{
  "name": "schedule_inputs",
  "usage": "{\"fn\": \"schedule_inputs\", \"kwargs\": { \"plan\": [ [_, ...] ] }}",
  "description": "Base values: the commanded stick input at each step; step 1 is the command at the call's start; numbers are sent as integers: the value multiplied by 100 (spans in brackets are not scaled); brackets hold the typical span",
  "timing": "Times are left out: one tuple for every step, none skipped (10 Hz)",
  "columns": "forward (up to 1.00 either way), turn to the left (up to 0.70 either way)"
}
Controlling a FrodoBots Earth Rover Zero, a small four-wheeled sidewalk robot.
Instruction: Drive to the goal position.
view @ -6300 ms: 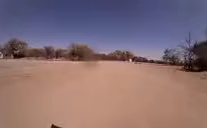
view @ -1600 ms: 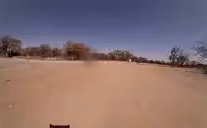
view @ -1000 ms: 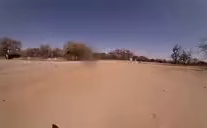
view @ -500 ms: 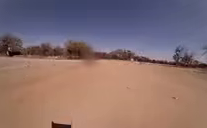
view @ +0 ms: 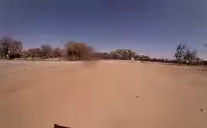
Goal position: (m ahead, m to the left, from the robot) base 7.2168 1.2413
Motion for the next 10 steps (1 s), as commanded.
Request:
{"fn": "schedule_inputs", "kwargs": {
  "plan": [
    [100, 0],
    [100, 0],
    [100, 0],
    [100, 0],
    [100, 0],
    [100, 0],
    [100, 0],
    [100, 0],
    [100, 0],
    [100, 0]
  ]
}}
